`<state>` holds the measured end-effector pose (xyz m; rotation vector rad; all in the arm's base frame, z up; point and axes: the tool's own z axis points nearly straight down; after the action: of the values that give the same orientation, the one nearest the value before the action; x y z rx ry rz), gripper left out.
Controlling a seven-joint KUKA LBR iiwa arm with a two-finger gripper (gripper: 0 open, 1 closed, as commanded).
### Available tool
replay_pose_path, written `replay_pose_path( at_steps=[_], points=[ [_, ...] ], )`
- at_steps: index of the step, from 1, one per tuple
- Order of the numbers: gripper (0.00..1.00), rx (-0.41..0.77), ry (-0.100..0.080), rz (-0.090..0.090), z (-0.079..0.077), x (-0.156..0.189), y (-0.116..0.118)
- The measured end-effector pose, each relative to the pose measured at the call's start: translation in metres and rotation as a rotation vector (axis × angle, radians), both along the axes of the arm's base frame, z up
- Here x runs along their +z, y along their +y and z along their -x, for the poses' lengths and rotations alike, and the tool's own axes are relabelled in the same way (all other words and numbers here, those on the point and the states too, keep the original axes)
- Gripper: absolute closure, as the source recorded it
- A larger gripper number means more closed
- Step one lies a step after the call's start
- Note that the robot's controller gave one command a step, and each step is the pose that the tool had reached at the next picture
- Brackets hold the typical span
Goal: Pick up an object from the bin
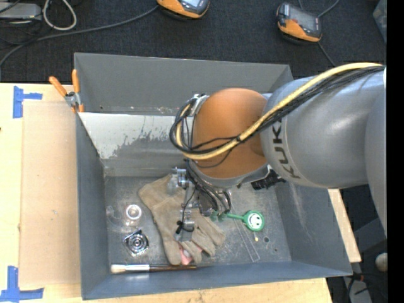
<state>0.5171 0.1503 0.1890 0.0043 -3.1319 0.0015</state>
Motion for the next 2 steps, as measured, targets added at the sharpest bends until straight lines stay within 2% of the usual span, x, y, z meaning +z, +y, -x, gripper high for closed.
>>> replay_pose_path(
  at_steps=[1, 2],
  points=[
    [0.00, -0.005, -0.008, -0.001, -0.002, 0.004, -0.001],
    [0.00, -0.244, -0.007, 0.000, -0.029, -0.078, -0.010]
  ],
)
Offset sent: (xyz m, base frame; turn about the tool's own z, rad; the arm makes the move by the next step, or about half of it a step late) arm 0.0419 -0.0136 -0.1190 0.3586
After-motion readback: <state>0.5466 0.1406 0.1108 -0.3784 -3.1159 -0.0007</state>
